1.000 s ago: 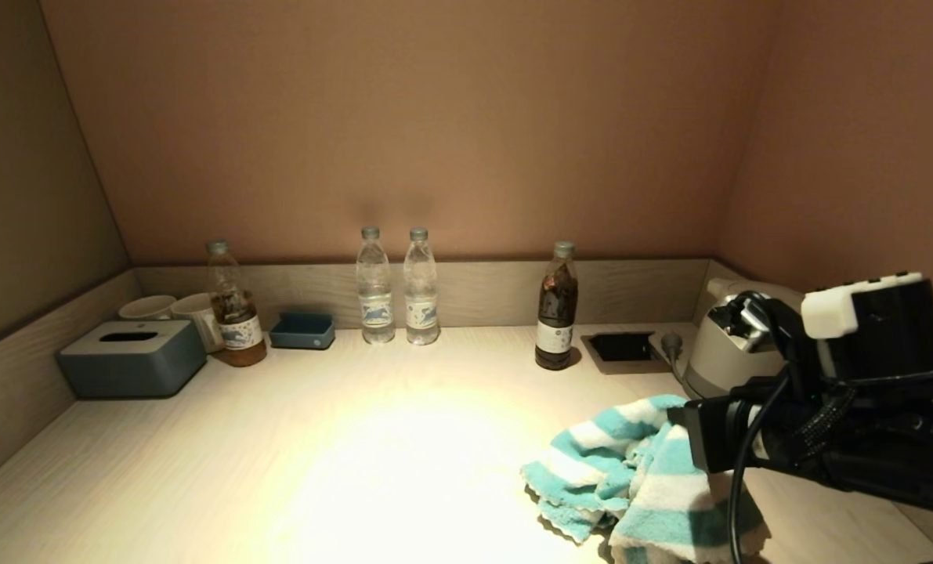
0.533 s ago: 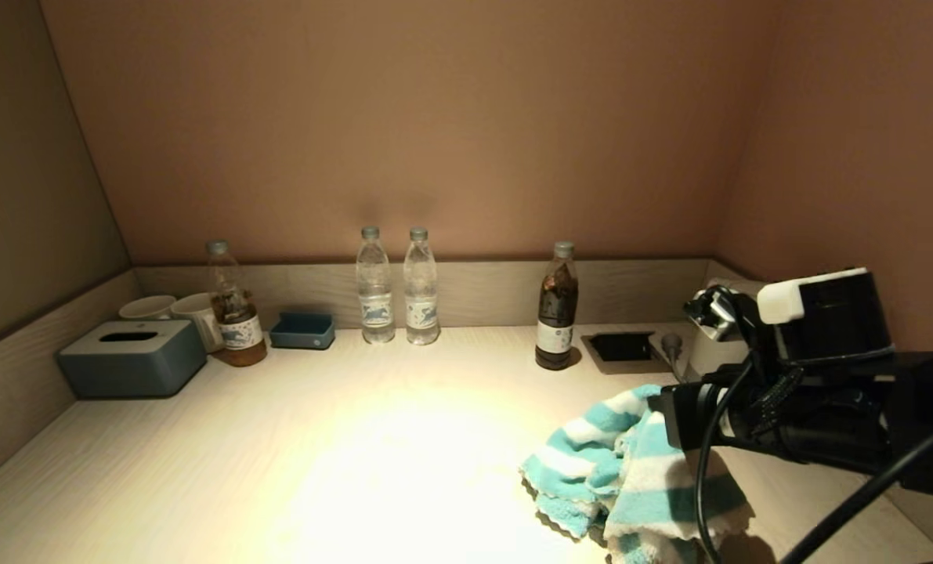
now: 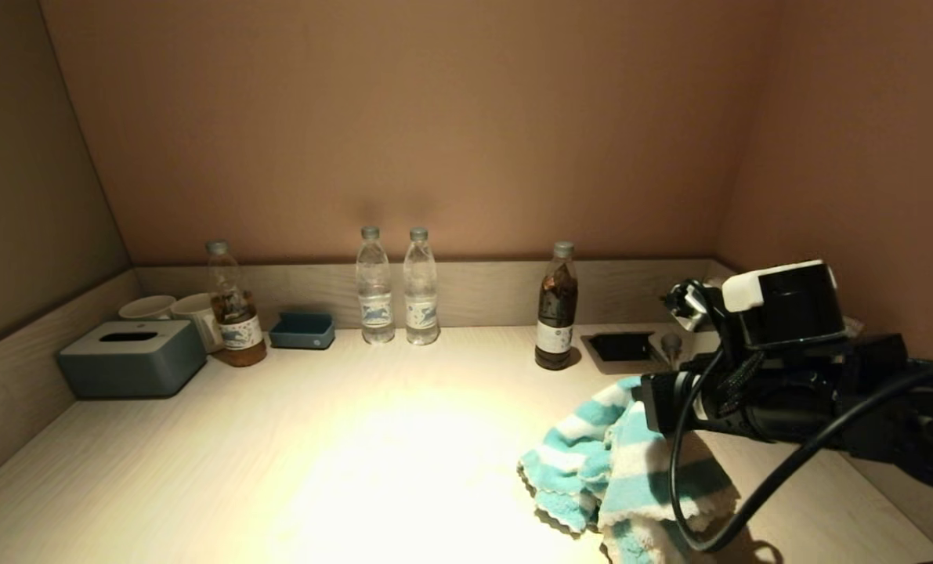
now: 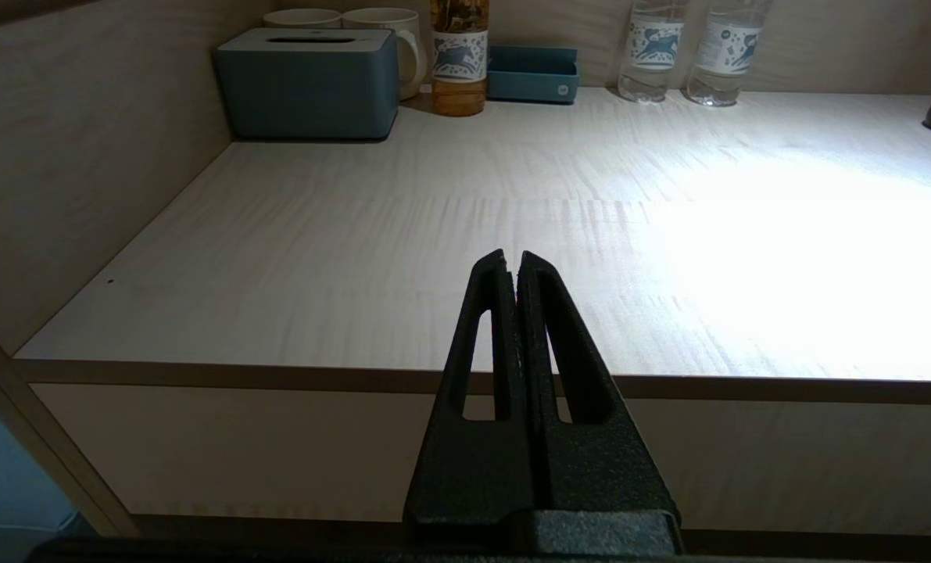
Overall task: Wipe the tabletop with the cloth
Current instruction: Sweep the stains on the table
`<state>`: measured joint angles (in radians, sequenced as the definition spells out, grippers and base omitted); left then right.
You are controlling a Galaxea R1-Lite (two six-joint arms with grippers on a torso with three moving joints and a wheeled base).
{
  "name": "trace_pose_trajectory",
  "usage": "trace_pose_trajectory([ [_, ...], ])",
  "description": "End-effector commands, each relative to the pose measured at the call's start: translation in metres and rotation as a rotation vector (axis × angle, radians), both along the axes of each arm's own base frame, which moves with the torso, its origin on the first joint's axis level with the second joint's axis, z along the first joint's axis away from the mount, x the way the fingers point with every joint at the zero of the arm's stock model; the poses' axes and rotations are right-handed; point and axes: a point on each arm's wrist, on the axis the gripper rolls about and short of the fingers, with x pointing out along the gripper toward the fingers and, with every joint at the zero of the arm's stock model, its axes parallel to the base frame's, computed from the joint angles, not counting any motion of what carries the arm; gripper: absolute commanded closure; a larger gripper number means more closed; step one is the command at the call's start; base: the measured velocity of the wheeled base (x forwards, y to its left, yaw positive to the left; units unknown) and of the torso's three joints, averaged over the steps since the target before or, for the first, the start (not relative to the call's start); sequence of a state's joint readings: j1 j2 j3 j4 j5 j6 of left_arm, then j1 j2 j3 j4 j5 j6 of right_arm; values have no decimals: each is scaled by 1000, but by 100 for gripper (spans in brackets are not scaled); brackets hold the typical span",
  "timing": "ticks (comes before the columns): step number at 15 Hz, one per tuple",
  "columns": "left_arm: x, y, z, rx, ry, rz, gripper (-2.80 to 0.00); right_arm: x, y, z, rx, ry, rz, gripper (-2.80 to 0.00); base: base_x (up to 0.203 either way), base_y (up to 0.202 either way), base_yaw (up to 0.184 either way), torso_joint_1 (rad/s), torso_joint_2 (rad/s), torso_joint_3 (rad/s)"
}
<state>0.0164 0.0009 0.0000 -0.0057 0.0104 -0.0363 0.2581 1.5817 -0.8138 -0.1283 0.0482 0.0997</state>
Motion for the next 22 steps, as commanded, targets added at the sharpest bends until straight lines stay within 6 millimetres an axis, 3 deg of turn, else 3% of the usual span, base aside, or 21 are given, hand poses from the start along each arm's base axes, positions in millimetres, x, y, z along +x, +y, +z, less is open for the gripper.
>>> trace_pose_trajectory([
  [1, 0, 0, 0, -1, 0, 1, 0, 11, 3, -7, 15, 29, 21, 0, 0, 0, 0, 0, 0, 0],
  [7, 0, 0, 0, -1, 0, 1, 0, 18, 5, -23, 15, 88, 32, 0, 0, 0, 0, 0, 0, 0],
  [12, 0, 0, 0, -1, 0, 1, 0, 33, 9, -58, -23, 207, 28, 0, 0, 0, 0, 0, 0, 0],
  [15, 0, 0, 0, -1, 0, 2, 0, 37, 10, -70, -59, 236, 3, 0, 0, 0, 0, 0, 0, 0],
  [22, 0, 0, 0, -1, 0, 1, 0, 42, 11, -85, -158, 259, -68, 0, 0, 0, 0, 0, 0, 0],
])
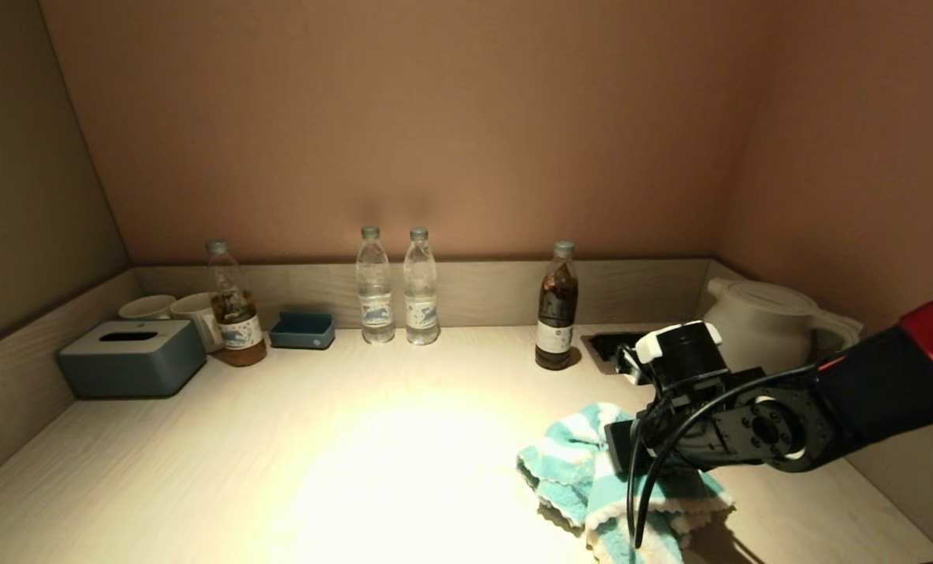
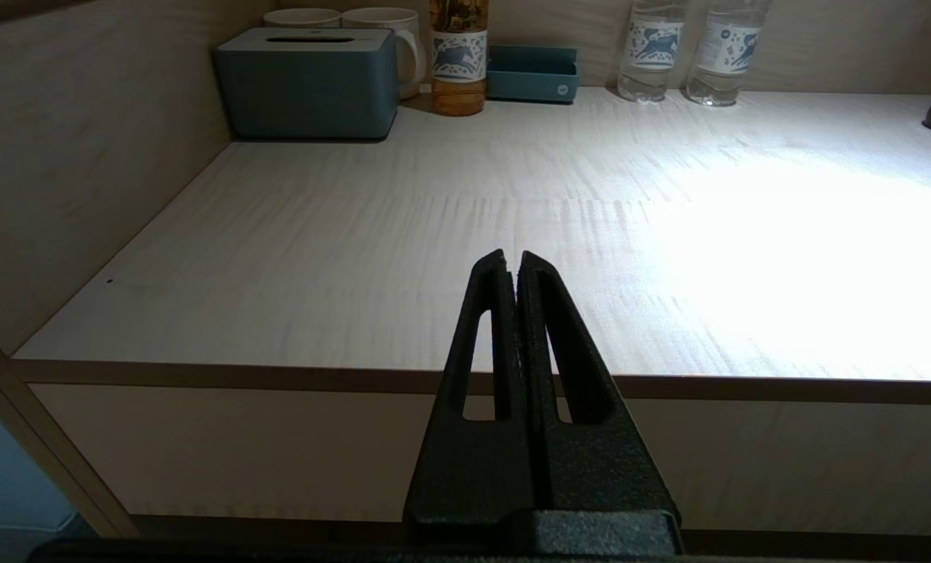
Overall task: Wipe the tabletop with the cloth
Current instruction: Sweep the stains on the table
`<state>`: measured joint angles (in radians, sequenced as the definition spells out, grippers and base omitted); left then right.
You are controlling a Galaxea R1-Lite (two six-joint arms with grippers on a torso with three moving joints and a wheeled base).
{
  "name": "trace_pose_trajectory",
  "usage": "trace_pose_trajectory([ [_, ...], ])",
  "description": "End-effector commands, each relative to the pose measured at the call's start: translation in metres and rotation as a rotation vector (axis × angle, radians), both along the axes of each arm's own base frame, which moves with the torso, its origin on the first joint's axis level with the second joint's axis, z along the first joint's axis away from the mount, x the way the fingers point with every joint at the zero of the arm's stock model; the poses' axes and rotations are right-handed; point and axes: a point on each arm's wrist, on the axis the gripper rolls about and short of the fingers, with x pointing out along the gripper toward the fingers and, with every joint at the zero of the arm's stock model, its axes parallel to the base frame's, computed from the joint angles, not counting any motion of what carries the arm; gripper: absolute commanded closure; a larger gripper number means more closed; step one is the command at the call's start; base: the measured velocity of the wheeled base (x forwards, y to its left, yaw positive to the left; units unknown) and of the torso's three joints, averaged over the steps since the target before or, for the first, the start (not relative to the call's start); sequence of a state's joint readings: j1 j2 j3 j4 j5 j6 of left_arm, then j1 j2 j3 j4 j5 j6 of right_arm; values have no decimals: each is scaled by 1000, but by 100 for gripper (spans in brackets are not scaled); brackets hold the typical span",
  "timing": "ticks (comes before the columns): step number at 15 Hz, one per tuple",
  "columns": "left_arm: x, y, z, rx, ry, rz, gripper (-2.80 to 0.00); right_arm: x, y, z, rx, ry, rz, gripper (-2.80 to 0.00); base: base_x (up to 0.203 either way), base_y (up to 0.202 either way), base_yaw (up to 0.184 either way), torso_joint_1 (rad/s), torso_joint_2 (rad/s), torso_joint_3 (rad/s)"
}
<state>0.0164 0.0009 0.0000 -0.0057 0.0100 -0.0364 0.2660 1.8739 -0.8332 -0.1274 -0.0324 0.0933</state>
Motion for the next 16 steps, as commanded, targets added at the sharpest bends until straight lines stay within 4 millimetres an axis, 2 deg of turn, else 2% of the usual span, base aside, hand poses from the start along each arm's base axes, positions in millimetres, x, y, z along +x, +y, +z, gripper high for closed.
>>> trace_pose_trajectory([
  [1, 0, 0, 0, 0, 0, 1, 0, 2, 0, -7, -35, 14, -22, 0, 0, 0, 0, 0, 0, 0],
  [9, 0, 0, 0, 0, 0, 1, 0, 9, 8, -34, -153, 71, -36, 0, 0, 0, 0, 0, 0, 0],
  [16, 0, 0, 0, 0, 0, 1, 0, 10, 10, -40, -181, 82, -45, 0, 0, 0, 0, 0, 0, 0],
])
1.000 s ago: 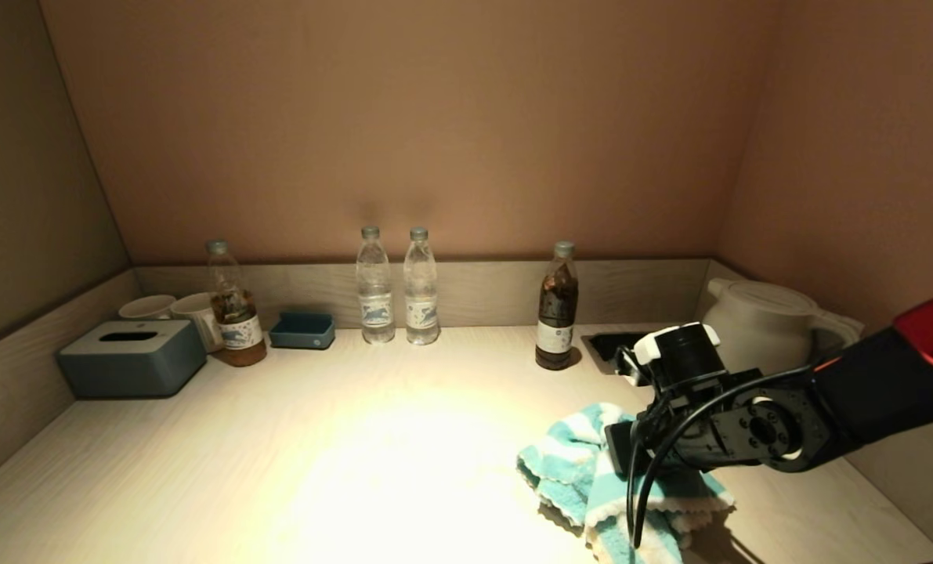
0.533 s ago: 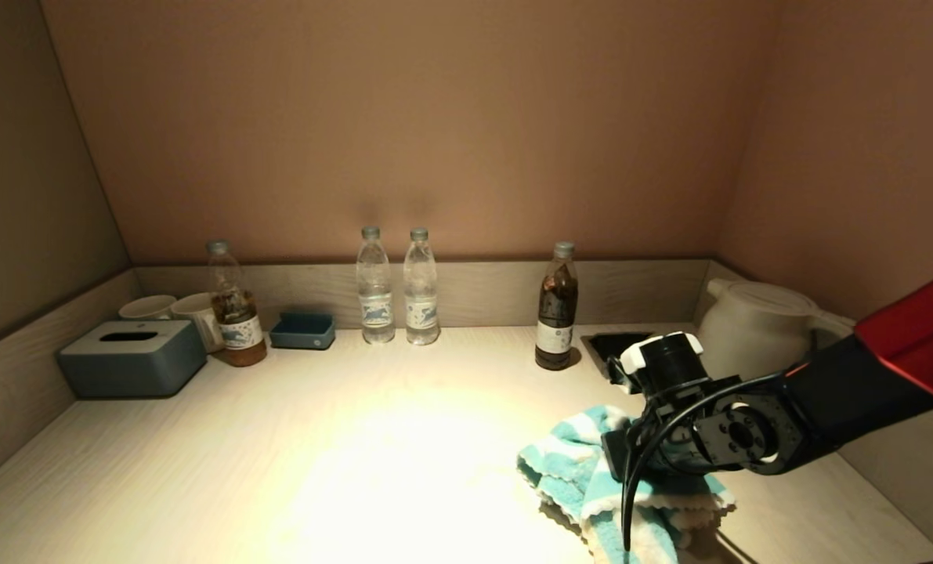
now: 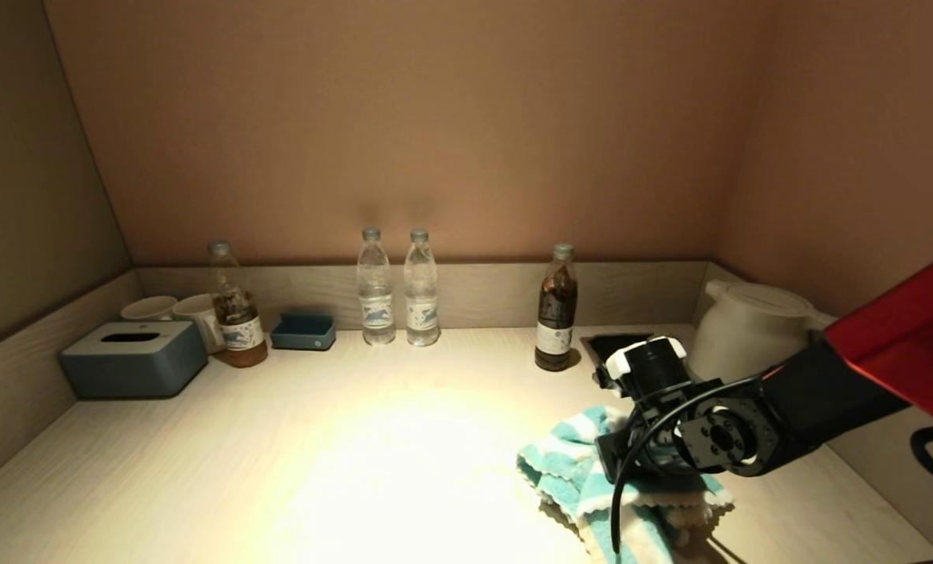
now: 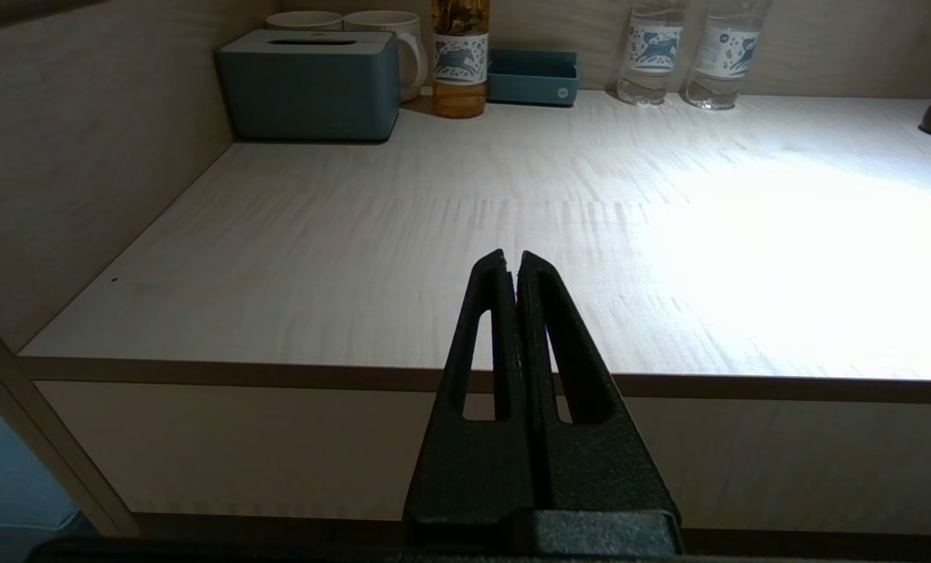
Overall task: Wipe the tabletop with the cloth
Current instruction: Sweep the stains on the table
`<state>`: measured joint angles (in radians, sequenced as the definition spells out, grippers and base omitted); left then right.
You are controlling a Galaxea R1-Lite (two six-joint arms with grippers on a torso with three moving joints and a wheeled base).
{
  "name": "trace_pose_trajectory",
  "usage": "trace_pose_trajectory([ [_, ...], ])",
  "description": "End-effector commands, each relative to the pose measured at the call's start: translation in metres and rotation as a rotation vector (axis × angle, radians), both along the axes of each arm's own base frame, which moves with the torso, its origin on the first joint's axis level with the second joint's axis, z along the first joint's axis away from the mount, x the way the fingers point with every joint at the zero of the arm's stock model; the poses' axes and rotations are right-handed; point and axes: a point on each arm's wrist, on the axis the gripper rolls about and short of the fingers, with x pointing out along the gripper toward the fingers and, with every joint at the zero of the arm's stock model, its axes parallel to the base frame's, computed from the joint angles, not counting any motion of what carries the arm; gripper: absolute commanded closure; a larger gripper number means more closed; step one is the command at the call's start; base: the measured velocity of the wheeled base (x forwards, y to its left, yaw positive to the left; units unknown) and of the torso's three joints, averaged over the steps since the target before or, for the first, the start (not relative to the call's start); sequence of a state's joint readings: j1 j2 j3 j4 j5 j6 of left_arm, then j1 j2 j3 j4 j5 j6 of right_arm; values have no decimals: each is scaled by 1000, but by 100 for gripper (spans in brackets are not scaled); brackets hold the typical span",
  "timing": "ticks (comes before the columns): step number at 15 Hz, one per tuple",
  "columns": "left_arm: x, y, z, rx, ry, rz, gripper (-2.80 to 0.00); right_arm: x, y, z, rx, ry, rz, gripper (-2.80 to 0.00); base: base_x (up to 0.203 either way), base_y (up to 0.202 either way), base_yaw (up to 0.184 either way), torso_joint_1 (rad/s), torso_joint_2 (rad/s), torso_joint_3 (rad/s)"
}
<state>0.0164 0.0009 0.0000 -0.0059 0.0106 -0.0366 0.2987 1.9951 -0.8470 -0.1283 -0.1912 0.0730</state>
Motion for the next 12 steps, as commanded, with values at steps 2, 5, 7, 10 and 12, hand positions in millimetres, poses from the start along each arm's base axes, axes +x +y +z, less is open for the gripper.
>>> trace_pose_trajectory([
  [2, 0, 0, 0, 0, 0, 1, 0, 1, 0, -7, -16, 19, -6, 0, 0, 0, 0, 0, 0, 0],
  [5, 0, 0, 0, 0, 0, 1, 0, 1, 0, -8, -17, 24, -4, 0, 0, 0, 0, 0, 0, 0],
  [7, 0, 0, 0, 0, 0, 1, 0, 3, 2, -10, -17, 27, -2, 0, 0, 0, 0, 0, 0, 0],
  [10, 0, 0, 0, 0, 0, 1, 0, 3, 7, -11, -9, 27, 14, 0, 0, 0, 0, 0, 0, 0],
  [12, 0, 0, 0, 0, 0, 1, 0, 8, 10, -9, -1, 12, 17, 0, 0, 0, 0, 0, 0, 0],
])
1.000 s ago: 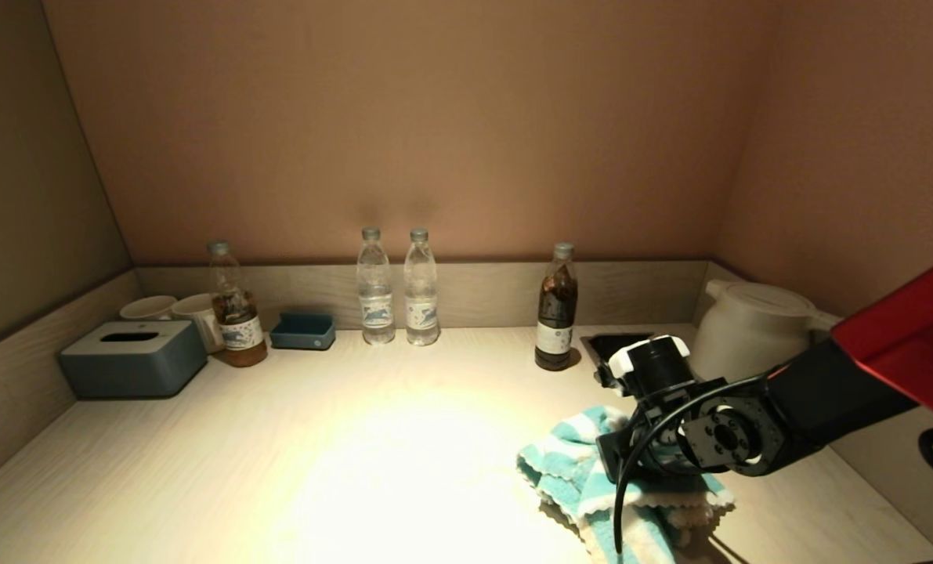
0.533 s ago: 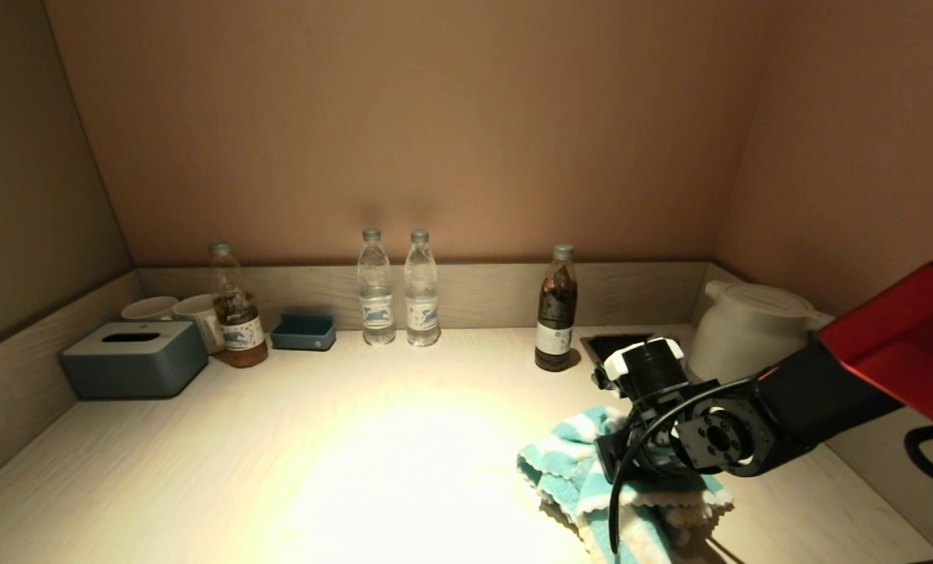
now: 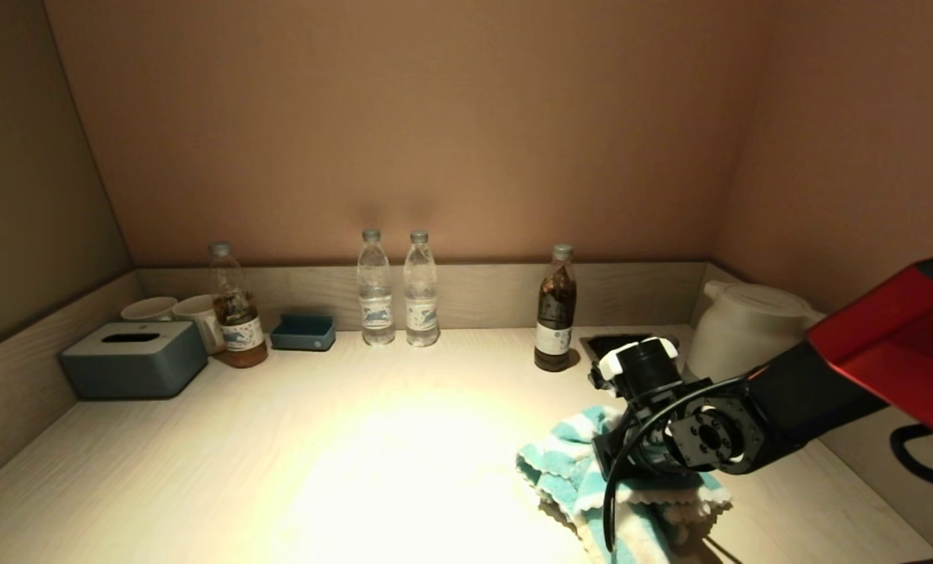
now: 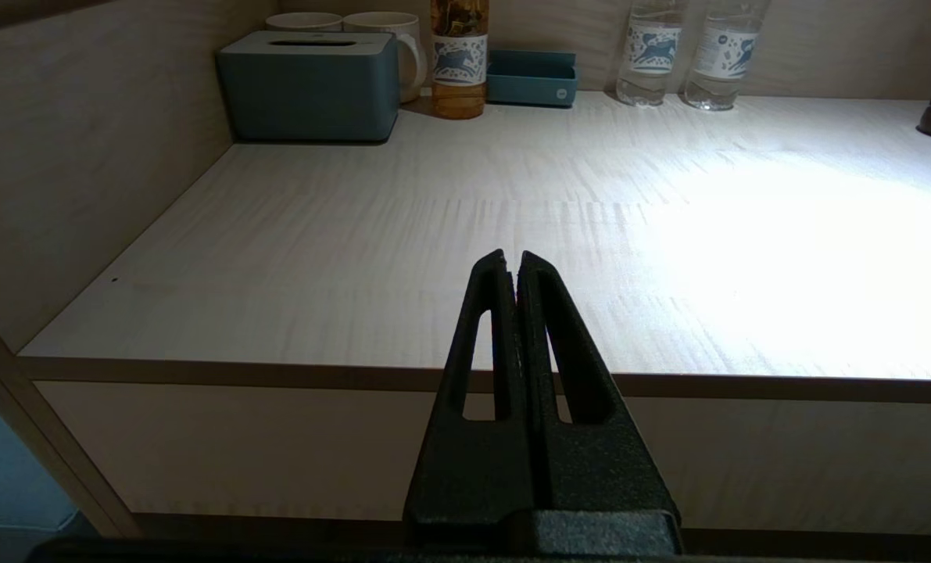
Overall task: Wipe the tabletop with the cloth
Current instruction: Sweep the stains on the table
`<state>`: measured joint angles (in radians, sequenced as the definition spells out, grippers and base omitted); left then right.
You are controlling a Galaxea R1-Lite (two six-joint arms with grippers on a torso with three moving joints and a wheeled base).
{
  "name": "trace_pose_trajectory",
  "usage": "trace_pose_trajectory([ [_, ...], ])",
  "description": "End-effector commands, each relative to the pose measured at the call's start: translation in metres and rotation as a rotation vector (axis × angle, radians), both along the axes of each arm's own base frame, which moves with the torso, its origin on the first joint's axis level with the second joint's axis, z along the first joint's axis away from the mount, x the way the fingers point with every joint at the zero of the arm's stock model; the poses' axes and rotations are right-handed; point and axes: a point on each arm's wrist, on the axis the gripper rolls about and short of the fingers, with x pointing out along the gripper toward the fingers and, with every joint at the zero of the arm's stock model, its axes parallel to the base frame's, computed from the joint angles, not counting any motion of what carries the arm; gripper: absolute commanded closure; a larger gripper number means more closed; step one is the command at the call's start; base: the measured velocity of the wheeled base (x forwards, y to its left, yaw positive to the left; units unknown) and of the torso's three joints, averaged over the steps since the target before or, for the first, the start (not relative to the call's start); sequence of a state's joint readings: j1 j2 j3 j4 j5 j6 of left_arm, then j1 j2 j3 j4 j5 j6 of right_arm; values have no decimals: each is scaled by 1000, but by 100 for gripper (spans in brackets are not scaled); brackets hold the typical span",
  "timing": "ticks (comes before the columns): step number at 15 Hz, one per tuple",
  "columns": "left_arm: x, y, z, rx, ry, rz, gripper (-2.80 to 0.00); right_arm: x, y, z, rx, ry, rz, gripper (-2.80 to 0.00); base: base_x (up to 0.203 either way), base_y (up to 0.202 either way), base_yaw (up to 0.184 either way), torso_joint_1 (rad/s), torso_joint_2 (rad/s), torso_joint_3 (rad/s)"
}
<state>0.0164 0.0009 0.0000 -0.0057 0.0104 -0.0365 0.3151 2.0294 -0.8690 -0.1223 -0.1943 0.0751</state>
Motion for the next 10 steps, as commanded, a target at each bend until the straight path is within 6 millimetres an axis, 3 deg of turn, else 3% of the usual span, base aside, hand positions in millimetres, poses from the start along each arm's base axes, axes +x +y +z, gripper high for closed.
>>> trace_pose_trajectory([
  [1, 0, 0, 0, 0, 0, 1, 0, 8, 6, 0, 12, -17, 10, 0, 0, 0, 0, 0, 0, 0],
  [10, 0, 0, 0, 0, 0, 1, 0, 15, 50, 12, 44, -79, 119, 0, 0, 0, 0, 0, 0, 0],
])
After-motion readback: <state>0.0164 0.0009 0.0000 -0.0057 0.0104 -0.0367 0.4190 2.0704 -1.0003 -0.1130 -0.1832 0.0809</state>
